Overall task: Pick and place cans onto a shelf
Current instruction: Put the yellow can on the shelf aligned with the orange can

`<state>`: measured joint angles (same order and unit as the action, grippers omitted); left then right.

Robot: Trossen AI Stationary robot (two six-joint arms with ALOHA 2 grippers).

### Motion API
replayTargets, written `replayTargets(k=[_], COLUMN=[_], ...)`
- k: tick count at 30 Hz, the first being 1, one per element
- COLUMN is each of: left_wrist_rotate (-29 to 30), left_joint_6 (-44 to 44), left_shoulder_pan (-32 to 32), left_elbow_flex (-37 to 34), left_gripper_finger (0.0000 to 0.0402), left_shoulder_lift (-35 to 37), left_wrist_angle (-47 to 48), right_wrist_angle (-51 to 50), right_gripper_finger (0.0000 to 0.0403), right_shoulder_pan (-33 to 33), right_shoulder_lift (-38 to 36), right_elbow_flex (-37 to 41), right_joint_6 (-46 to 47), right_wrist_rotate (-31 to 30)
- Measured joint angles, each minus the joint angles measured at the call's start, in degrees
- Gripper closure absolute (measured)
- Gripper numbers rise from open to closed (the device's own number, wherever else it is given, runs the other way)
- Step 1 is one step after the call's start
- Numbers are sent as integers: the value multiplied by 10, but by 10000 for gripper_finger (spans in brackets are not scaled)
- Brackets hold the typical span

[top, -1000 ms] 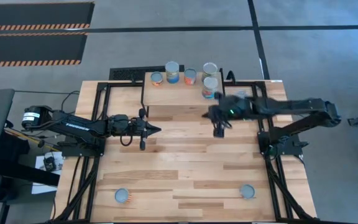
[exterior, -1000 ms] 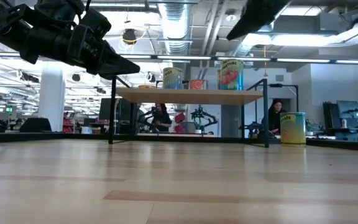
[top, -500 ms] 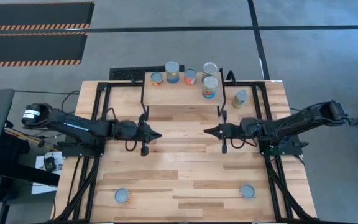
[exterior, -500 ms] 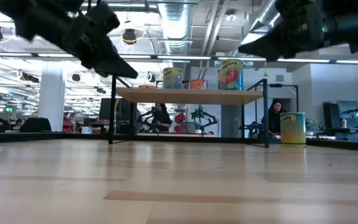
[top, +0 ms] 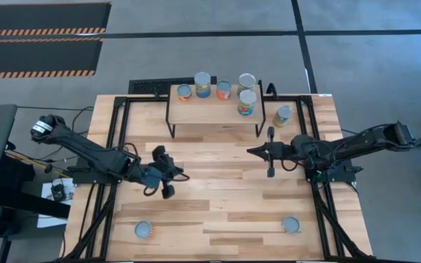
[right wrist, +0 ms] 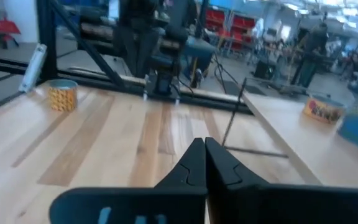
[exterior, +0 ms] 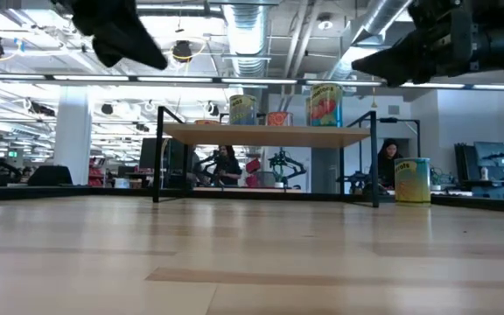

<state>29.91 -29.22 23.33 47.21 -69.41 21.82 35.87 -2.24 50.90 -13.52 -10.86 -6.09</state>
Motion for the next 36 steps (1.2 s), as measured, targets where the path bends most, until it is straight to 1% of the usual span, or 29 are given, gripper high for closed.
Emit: replayTargets(k=[3, 5, 9, 10, 16, 20, 23, 26, 30, 32, 36], left_wrist_rotate=[2, -5, -36, -42, -114, -184, -231, -270, -278, -281, -282], left_joint_6=[-15, -29, -89, -110, -288, -435, -550, -649, -740, -764, -775], left_shoulder_pan=[8, 14, 43, 53, 122, 164, 195, 221, 249, 255, 261], left_elbow_flex=[13, 36, 111, 134, 272, 337, 366, 377, 380, 380, 380], left_gripper_finger=[400, 400, 400, 400, 400, 400, 394, 377, 337, 313, 270], left_shoulder_lift=[-29, -55, -110, -124, -225, -283, -314, -336, -357, -369, -394], left_wrist_angle=[19, 25, 114, 149, 337, 400, 403, 402, 417, 433, 467], right_wrist_angle=[12, 8, 13, 15, 22, 23, 26, 29, 37, 41, 54], right_gripper_finger=[395, 395, 394, 394, 393, 393, 393, 393, 393, 393, 393], right_shoulder_pan=[-9, -12, -9, -8, -6, -6, -6, -6, -6, -6, -6], right_shoulder_lift=[-6, -5, 0, 1, 4, 5, 5, 5, 5, 5, 5], right_elbow_flex=[0, 0, 0, 0, 0, 0, 0, 0, 0, 0, 0], right_joint_6=[-15, -18, -25, -25, -23, -26, -26, -26, -29, -31, -31], right_wrist_rotate=[4, 4, 18, 18, 18, 18, 18, 18, 33, 41, 48])
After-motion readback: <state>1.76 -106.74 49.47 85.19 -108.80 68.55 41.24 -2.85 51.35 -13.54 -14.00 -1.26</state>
